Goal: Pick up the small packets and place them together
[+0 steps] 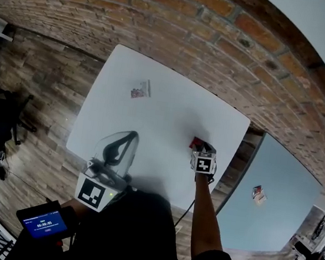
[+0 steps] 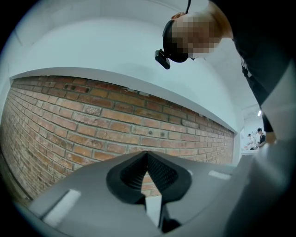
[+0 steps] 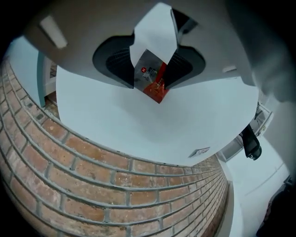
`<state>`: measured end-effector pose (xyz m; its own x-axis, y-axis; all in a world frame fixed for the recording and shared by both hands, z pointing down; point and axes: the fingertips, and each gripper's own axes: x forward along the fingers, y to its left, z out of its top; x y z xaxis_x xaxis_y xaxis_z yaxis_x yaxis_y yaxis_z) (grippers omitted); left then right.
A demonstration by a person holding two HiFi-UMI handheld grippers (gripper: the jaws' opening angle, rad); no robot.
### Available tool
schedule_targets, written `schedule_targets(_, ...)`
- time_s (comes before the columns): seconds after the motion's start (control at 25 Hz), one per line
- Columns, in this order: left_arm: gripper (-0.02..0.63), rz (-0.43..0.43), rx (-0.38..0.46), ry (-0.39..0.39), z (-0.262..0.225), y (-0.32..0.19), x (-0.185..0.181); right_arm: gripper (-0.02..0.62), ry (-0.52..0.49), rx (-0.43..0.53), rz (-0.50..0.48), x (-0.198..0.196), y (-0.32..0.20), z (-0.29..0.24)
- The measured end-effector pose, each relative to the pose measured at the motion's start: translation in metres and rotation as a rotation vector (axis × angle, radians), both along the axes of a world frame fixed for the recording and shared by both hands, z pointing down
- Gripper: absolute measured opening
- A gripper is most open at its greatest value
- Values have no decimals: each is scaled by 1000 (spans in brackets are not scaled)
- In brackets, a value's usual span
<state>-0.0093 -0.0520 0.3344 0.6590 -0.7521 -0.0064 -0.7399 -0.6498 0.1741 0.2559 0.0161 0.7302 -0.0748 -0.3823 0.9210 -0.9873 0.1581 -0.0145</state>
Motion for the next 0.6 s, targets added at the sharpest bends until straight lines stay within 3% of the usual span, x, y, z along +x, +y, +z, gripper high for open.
schedule_targets(0.28,0,-12,-29,-2,10,-2,-4,198,-18,-31,-109,-15,-9,-3)
schedule_targets(0.48,0,-18,-31,2,11,-4,-6,199,-40,-71,-319,-32,-10,-1)
schedule_targets(0.6,0,-27,-35,2,11,-3,-10,199,1,-86,-496,-41,-8,2)
